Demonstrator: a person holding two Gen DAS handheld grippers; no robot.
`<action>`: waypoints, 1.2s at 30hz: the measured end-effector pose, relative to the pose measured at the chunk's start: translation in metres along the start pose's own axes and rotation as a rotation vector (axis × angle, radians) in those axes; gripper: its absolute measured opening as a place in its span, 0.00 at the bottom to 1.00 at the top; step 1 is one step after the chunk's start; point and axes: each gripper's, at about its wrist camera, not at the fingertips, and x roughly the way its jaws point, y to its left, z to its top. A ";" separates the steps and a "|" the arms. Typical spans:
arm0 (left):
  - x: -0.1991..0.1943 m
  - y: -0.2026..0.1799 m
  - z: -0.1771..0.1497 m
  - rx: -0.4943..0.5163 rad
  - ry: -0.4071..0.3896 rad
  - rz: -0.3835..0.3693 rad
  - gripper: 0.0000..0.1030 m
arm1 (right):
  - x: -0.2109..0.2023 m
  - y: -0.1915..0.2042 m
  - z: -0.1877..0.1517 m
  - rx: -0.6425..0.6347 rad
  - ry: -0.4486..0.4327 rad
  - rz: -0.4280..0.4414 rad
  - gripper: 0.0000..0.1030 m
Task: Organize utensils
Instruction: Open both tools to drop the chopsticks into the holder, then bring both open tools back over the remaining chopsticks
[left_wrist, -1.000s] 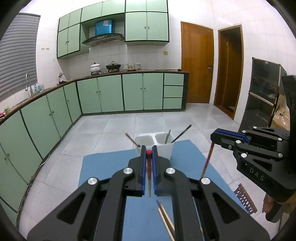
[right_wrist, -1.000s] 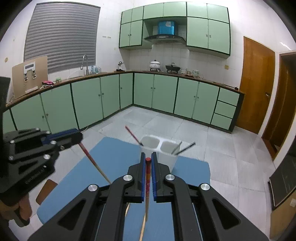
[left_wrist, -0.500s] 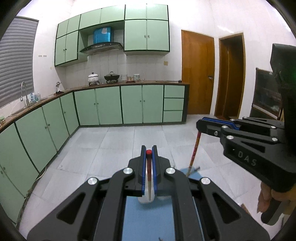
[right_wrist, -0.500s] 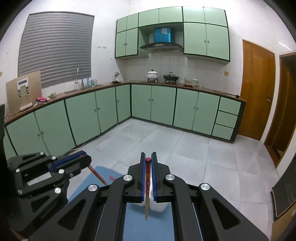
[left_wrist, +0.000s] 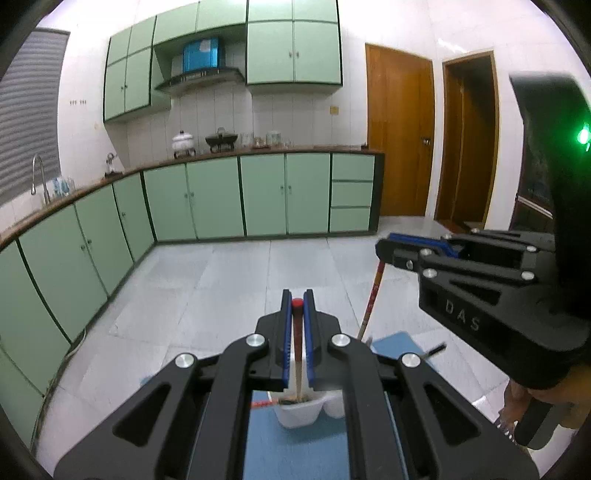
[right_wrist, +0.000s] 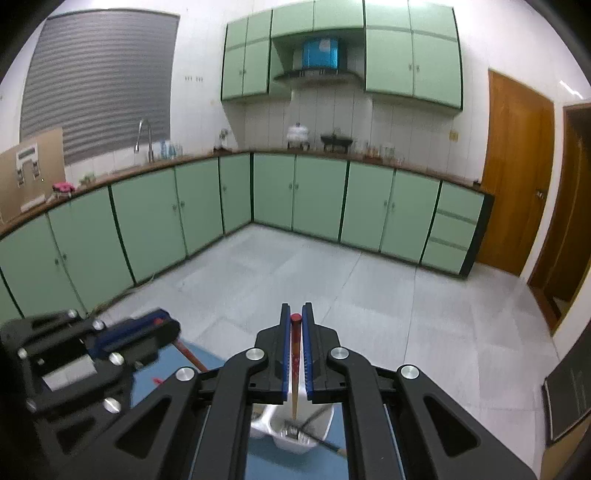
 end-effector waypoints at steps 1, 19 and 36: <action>-0.001 0.003 -0.005 -0.003 0.002 0.001 0.08 | 0.001 -0.003 -0.005 0.009 0.005 0.001 0.09; -0.215 -0.010 -0.162 0.026 -0.069 0.039 0.32 | -0.221 0.035 -0.183 0.038 -0.141 0.011 0.17; -0.247 -0.079 -0.358 -0.026 0.178 -0.011 0.36 | -0.257 0.090 -0.391 0.182 0.046 0.022 0.18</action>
